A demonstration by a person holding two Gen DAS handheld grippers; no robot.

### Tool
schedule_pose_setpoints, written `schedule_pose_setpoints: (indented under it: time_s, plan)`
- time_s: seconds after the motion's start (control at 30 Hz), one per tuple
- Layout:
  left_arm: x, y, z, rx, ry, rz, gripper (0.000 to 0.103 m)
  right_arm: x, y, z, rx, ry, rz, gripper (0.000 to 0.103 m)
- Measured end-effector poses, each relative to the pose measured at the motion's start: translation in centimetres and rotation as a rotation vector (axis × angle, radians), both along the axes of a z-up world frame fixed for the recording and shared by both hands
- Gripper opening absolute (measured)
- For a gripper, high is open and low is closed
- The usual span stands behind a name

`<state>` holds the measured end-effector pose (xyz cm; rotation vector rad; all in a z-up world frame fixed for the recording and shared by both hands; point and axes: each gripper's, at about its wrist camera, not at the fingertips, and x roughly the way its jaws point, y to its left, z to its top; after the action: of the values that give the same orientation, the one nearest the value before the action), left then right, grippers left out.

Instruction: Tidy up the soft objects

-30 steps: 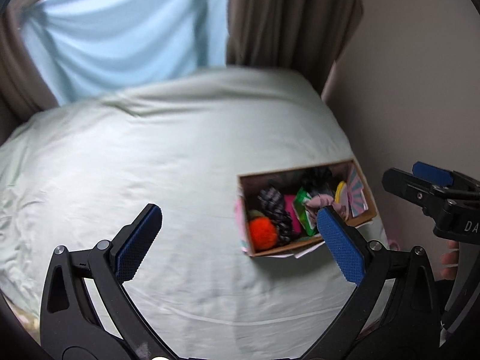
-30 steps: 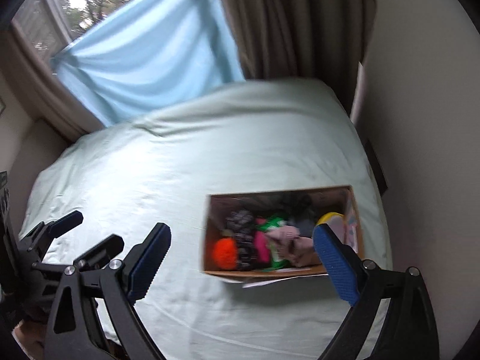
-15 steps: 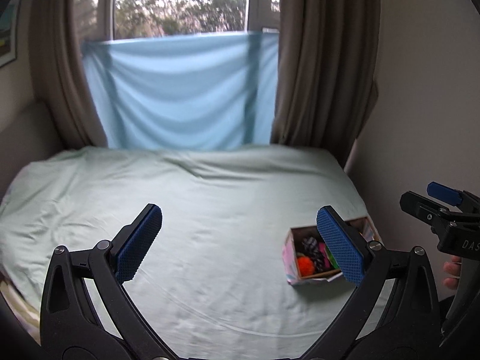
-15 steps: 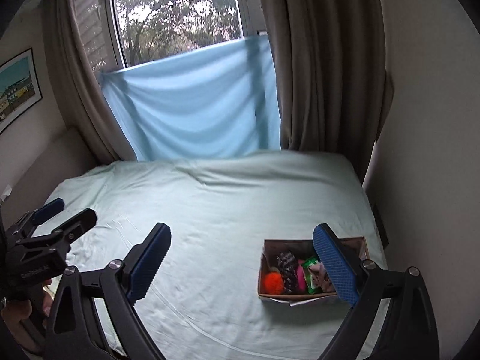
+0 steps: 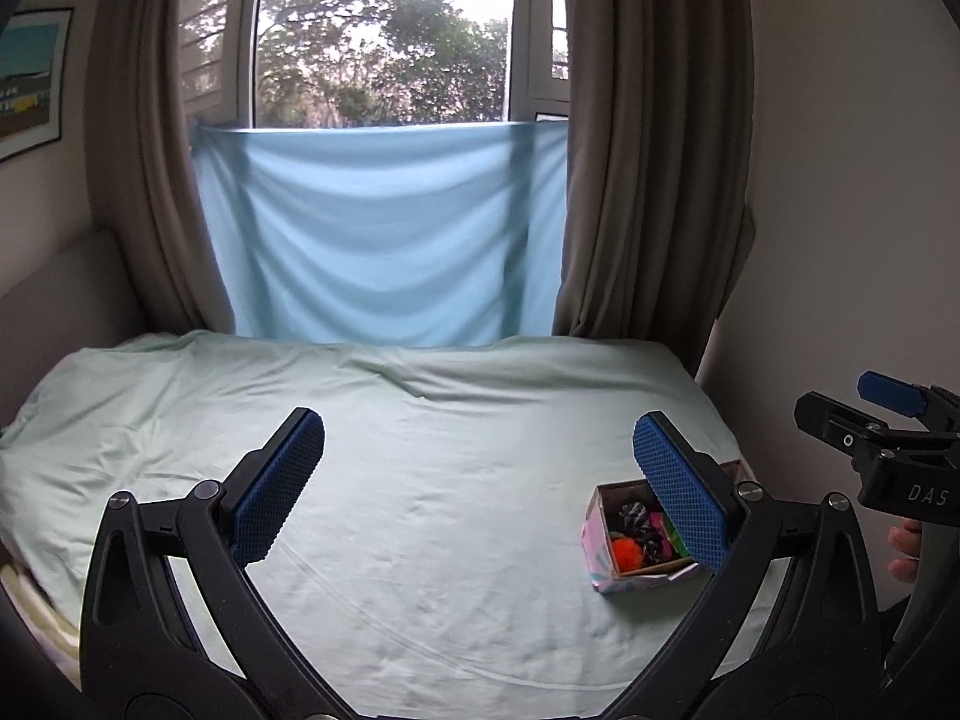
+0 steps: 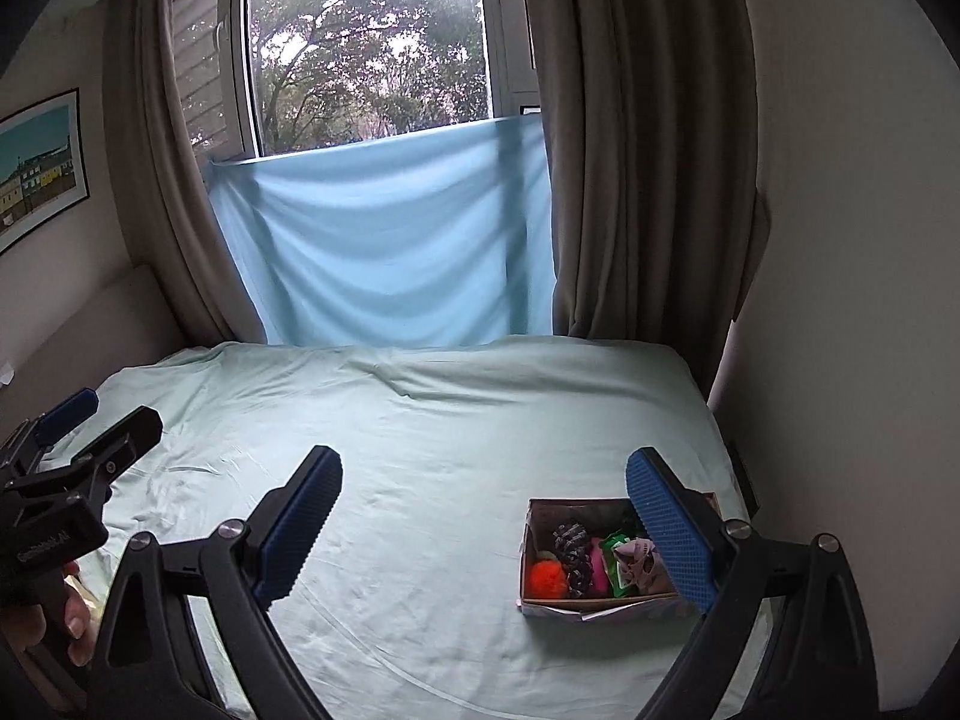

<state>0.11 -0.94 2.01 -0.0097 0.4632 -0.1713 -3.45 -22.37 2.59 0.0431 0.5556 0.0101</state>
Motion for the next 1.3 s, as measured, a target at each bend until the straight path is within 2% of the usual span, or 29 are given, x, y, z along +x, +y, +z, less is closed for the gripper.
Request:
schedule_pose_setpoints:
  time_s: [1.3]
  plan:
    - [0.10, -0.43, 0.06, 0.006, -0.009, -0.022, 0.103, -0.53, 0.08, 0.75, 0.011, -0.021, -0.036, 0.095]
